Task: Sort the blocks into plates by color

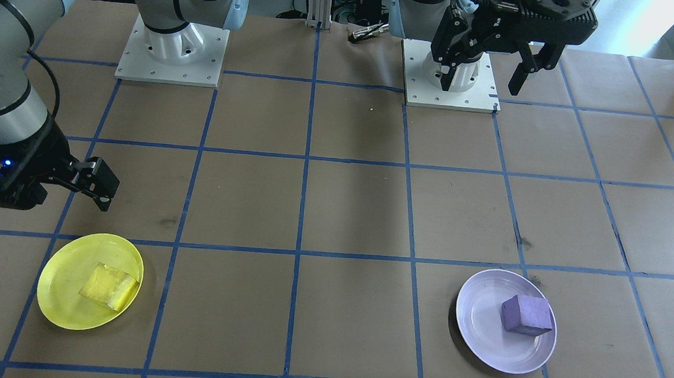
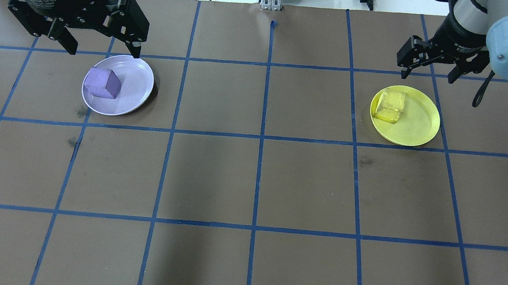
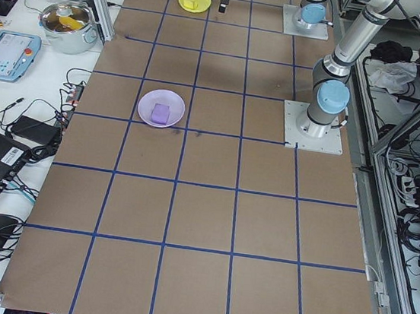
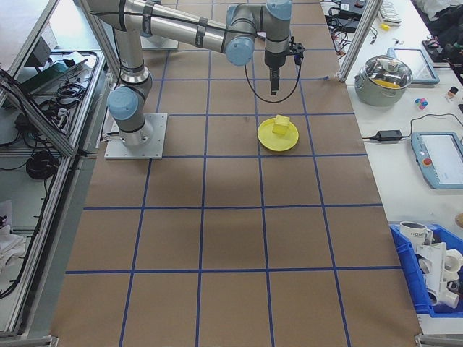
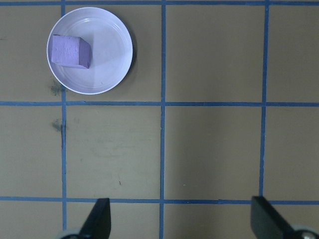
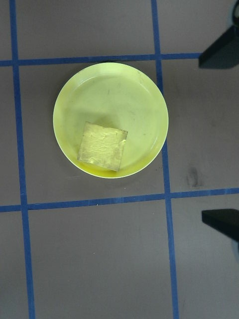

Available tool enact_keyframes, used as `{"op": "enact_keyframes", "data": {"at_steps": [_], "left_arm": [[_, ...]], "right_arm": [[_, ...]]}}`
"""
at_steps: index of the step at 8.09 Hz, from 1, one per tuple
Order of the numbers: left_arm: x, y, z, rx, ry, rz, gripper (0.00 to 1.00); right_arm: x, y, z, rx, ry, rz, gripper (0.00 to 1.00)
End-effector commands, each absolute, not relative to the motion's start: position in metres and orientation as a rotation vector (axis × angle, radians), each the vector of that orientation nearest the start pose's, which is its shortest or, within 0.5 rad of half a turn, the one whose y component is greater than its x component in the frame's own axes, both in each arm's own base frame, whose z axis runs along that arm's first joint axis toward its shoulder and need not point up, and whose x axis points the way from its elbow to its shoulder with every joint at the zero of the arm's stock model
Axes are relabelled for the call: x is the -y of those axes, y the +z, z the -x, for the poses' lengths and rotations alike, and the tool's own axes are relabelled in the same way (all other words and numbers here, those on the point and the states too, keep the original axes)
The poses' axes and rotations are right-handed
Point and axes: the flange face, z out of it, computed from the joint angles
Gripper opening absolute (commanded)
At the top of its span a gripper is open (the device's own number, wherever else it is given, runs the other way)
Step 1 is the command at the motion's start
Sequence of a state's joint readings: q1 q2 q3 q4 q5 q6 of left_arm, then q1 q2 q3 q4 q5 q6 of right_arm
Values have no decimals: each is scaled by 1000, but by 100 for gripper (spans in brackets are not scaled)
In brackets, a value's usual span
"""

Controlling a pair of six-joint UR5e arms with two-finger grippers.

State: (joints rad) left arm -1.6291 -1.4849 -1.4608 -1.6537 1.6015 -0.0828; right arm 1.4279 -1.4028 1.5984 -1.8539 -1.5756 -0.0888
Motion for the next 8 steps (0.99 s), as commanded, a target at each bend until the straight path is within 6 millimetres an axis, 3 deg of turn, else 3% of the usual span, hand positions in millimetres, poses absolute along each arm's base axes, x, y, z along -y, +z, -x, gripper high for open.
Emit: {"op": "enact_keyframes", "data": {"at_steps": [1,4,8], "left_arm": [[450,574,157,-3114,-177,41,100],[450,575,157,-3114,-180,41,100],[450,573,157,-3114,-175,41,100]], "right_arm": [[542,455,-61,-3146,-127,-136,100],[501,486,-67,-3158,-116,-134,100],[493,497,-69,-3148,-151,-119,100]]}}
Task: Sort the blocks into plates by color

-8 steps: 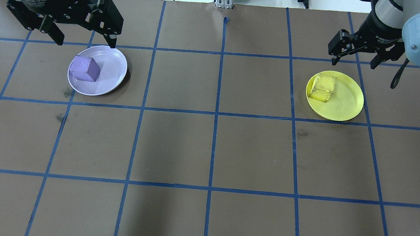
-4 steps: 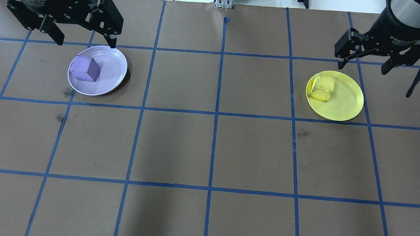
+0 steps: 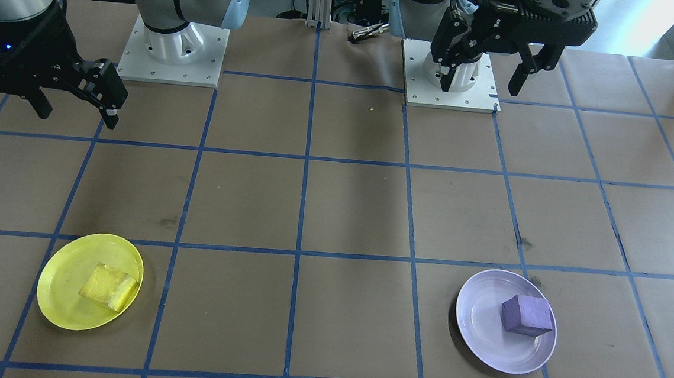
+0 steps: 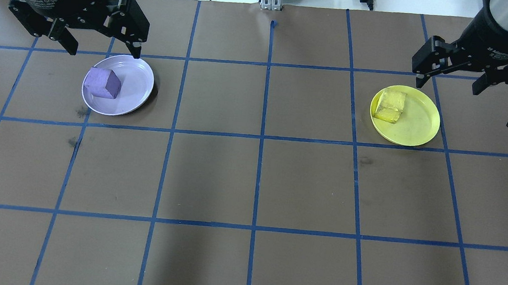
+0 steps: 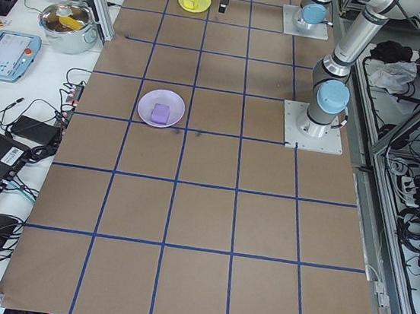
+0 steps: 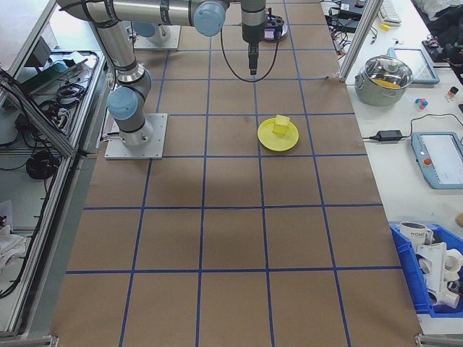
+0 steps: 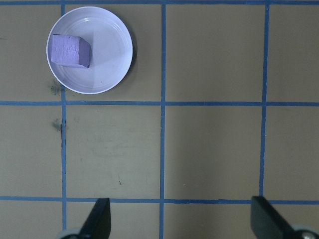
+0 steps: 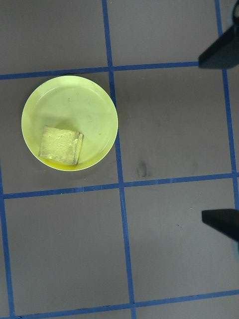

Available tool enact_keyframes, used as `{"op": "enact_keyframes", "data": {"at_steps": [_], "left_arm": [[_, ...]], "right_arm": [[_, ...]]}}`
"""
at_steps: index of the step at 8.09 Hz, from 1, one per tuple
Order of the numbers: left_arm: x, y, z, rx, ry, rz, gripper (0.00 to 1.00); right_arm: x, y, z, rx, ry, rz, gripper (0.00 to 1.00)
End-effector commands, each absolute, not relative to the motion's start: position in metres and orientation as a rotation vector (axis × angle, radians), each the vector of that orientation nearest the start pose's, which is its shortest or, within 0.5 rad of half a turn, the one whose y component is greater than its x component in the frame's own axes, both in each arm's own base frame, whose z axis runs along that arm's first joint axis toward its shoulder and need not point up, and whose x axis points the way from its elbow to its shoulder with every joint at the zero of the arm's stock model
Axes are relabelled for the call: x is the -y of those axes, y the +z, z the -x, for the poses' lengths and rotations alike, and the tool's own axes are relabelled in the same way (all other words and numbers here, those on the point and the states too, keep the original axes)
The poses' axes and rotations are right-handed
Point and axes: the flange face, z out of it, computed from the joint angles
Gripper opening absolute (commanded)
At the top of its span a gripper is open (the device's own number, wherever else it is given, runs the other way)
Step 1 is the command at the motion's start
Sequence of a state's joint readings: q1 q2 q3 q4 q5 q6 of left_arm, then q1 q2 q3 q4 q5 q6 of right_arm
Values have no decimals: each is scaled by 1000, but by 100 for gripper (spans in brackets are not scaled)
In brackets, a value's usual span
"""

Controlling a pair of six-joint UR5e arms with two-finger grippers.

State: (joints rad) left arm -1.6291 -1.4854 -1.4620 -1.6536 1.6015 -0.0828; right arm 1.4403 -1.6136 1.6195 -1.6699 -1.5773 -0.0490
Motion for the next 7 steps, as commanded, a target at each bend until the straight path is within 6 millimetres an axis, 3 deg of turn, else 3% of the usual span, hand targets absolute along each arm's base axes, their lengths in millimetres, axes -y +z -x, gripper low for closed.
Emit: {"op": "enact_keyframes", "data": {"at_steps": [1,7], "left_arm": [[451,573,157,-3114,-175,41,100],[452,573,158,-3115,-201,39,100]], "right_arm": [[493,497,-69,-3149,-139,-119,100],[492,495,-69,-3146,-120,-111,100]]}}
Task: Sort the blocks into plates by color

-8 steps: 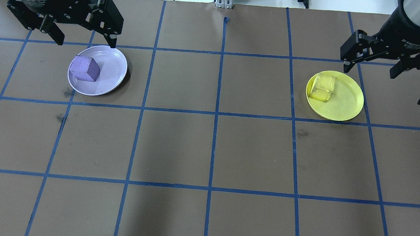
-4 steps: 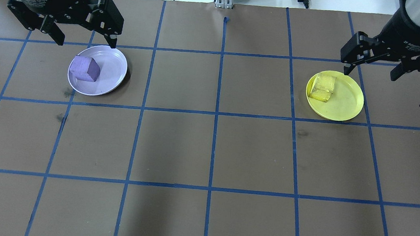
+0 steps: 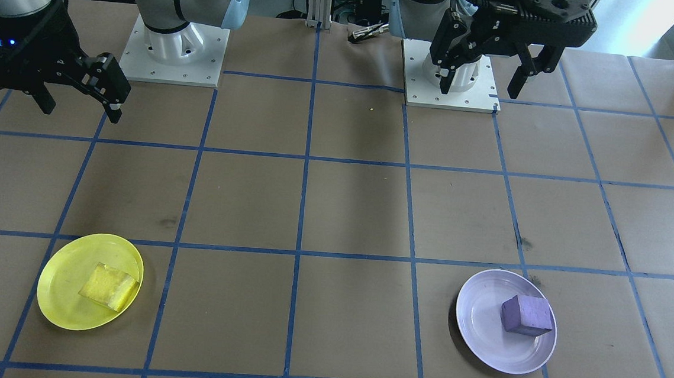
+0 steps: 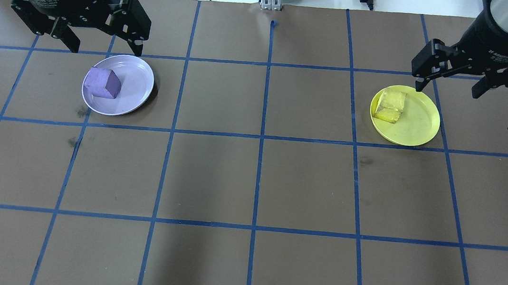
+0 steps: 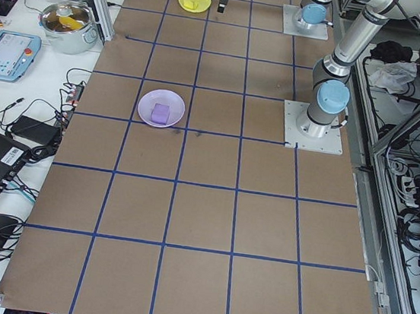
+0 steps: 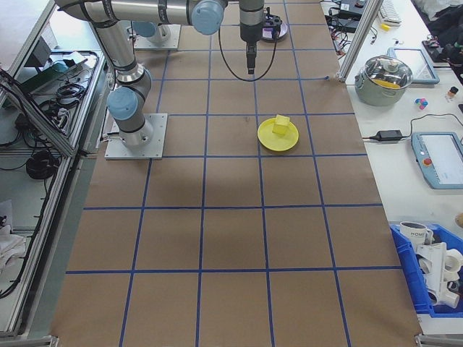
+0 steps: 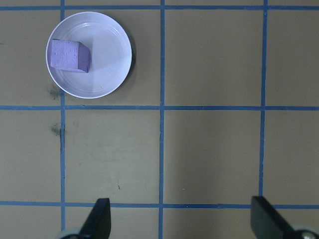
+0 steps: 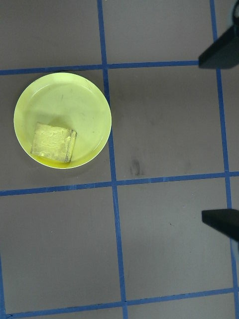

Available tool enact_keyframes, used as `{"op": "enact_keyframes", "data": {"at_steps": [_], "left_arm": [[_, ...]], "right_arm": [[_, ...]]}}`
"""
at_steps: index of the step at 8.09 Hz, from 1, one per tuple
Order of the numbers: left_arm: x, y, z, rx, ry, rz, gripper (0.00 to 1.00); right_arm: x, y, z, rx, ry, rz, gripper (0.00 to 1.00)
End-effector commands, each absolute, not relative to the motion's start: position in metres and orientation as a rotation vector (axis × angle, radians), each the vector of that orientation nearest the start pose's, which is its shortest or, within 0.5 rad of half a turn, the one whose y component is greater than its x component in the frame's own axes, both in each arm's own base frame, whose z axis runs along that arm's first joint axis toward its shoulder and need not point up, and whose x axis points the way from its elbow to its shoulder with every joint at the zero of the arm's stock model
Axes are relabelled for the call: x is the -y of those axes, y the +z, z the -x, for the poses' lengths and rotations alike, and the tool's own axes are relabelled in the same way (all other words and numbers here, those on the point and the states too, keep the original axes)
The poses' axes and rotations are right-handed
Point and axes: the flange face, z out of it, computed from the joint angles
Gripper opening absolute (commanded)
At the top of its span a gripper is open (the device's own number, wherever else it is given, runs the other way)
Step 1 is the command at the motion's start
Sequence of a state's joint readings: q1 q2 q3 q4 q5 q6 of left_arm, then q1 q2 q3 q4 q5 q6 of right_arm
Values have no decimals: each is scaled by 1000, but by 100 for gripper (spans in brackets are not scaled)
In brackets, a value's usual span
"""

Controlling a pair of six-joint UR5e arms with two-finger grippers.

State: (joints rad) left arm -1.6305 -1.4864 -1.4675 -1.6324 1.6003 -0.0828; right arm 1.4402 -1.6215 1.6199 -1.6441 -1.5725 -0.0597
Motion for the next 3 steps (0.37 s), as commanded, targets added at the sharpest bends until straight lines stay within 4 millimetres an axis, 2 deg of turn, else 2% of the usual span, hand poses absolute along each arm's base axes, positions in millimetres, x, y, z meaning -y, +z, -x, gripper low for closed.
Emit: {"op": "enact_keyframes", "data": {"at_steps": [1,3], "left_arm": [[452,573,157,-3115,-201,41,100],[451,574,157,-3115,-204,41,100]], "right_arm": [[492,494,-68,-3160,-109,-112,100],[491,491,-67,-3162,-82,-110,100]]}}
